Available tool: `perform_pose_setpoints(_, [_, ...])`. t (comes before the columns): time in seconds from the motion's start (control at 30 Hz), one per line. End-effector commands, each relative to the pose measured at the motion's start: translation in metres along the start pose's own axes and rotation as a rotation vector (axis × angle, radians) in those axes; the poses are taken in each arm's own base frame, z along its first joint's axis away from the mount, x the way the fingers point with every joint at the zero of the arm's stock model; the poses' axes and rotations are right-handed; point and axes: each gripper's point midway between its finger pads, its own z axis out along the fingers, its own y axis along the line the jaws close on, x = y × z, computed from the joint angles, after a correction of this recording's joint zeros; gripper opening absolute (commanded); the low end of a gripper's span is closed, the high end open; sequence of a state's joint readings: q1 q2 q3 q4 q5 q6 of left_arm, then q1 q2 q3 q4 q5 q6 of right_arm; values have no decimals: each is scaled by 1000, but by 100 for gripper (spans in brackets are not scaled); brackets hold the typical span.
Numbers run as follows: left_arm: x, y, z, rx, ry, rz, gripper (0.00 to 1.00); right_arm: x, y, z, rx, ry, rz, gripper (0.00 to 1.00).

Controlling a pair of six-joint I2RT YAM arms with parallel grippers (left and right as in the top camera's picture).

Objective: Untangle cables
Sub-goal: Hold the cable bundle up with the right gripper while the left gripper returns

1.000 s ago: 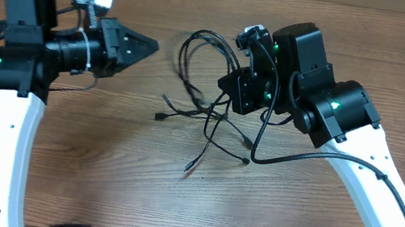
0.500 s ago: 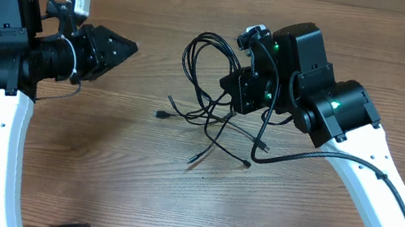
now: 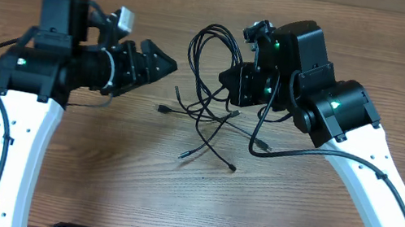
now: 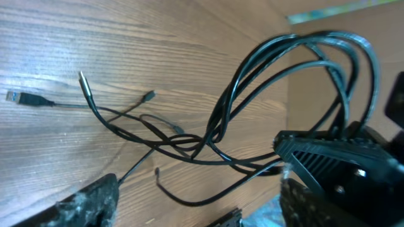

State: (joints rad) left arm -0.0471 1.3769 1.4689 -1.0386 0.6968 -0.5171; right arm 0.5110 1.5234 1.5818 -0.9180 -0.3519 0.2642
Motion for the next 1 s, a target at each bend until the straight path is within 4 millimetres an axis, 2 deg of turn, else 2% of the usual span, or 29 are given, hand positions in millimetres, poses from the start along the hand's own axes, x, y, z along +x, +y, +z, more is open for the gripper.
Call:
perform_pose_setpoints(0.0, [-8, 5, 5, -104, -73, -59, 66, -5, 4, -2, -14, -16, 39, 4])
perform_pose_setpoints(0.1, [-11, 6, 8, -141, -107, -80, 63, -5, 4, -2, -14, -15, 39, 4])
perform_pose_setpoints(0.5, [-13, -6, 22, -186, -165, -40, 66, -5, 4, -2, -14, -16, 35, 4])
perform_pose_setpoints(0.77, [-16, 5, 45, -227, -141, -89, 62, -5, 4, -2, -14, -17, 35, 4])
perform_pose_setpoints(0.97, [-19, 9, 74, -214, -93, -107, 60, -5, 4, -2, -14, -15, 19, 4])
